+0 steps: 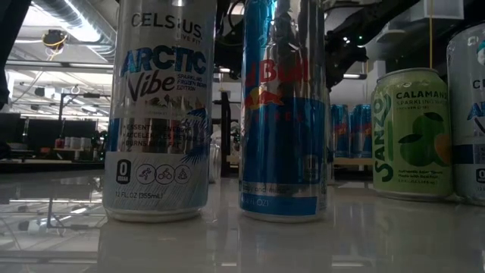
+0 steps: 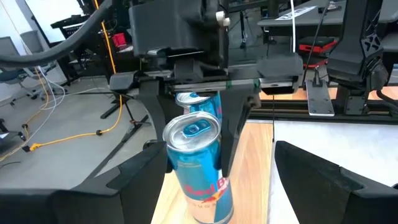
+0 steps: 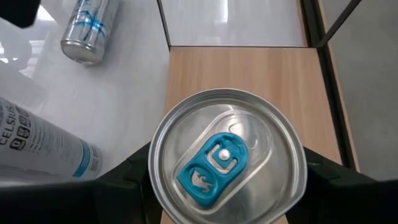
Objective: Place canned beverage on shelf
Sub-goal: Put the blue soda can on the shelf aligned with the other blue soda cans
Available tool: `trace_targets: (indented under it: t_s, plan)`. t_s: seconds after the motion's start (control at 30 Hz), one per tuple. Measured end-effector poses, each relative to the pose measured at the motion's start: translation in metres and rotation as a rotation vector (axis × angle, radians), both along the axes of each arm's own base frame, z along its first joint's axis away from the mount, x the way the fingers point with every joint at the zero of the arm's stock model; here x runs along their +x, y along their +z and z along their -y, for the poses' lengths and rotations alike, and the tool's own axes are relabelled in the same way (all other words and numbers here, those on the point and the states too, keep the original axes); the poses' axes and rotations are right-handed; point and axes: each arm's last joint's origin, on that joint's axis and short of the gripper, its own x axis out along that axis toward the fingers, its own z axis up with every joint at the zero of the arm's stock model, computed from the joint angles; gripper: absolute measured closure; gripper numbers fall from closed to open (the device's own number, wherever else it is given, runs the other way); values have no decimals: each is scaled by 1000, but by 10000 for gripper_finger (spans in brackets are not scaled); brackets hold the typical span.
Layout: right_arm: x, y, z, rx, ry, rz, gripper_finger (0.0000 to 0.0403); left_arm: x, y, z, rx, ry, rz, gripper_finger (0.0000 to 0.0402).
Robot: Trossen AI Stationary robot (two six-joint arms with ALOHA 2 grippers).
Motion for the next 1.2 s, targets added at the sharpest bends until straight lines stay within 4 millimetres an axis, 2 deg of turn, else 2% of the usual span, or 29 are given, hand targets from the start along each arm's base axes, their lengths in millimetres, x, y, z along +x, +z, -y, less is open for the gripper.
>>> trace_targets:
  t_s: [0.67,0.97,1.2]
  plan:
    - [-1,-1,2,-48,-47,-49,178,0,0,0,0,0,0,113]
    - [-1,-1,2,-46,-43,-43,114,0,0,0,0,0,-1,113]
    - [-1,-1,2,-46,-44,-45,101,0,0,0,-1,0,-1,113]
